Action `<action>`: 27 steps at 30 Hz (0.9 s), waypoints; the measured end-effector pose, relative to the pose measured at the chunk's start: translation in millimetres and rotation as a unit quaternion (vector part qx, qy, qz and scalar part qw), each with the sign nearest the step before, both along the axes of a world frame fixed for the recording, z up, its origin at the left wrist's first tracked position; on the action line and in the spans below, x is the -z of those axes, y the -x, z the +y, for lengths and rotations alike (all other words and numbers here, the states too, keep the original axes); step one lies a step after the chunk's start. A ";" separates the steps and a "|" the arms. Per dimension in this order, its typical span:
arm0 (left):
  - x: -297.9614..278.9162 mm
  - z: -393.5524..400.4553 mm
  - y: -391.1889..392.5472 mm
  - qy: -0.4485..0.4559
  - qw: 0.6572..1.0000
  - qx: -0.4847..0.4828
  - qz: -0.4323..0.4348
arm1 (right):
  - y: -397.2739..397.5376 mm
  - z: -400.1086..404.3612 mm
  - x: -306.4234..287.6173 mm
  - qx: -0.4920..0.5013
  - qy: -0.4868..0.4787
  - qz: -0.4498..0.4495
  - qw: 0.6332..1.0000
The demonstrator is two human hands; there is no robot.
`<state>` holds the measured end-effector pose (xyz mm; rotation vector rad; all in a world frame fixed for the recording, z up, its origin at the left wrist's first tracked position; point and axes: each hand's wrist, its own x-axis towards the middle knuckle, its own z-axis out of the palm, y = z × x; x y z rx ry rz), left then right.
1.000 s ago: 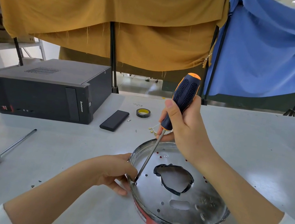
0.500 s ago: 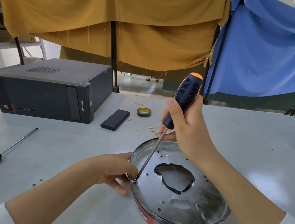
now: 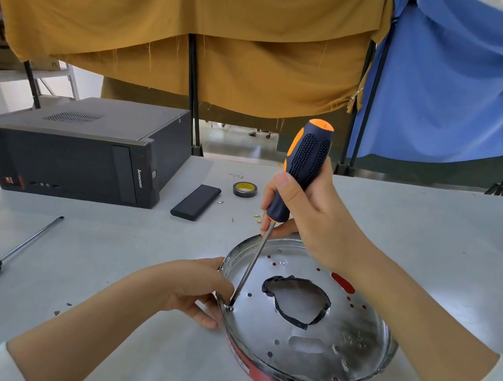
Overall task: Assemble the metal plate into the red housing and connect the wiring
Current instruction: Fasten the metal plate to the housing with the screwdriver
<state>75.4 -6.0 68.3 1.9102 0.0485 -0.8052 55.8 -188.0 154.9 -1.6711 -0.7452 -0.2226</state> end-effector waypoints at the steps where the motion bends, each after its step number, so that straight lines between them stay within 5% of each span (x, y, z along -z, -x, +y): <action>1: 0.5 0.5 0.2 -0.001 1.000 0.001 -0.001 | -0.2 0.5 -0.8 -0.006 0.004 0.000 1.000; 10: 10.4 3.5 -0.7 0.024 0.998 -0.040 -0.053 | -1.2 2.3 -2.7 -0.020 0.002 0.051 0.999; 17: 40.4 -19.2 -7.9 0.212 0.949 -0.196 -0.127 | -8.4 -1.5 -12.7 -0.022 -0.052 0.063 0.996; 20: 45.0 -29.9 -5.9 0.293 0.918 -0.235 -0.125 | -11.4 5.1 -16.9 0.015 -0.029 0.074 0.997; 24: 49.6 -31.0 -7.5 0.286 0.924 -0.192 -0.164 | -15.9 15.1 -20.3 0.084 0.068 0.035 0.994; 27: 57.5 -27.1 -10.6 0.309 0.919 -0.192 -0.155 | -18.0 11.4 -27.3 -0.017 0.015 0.123 0.992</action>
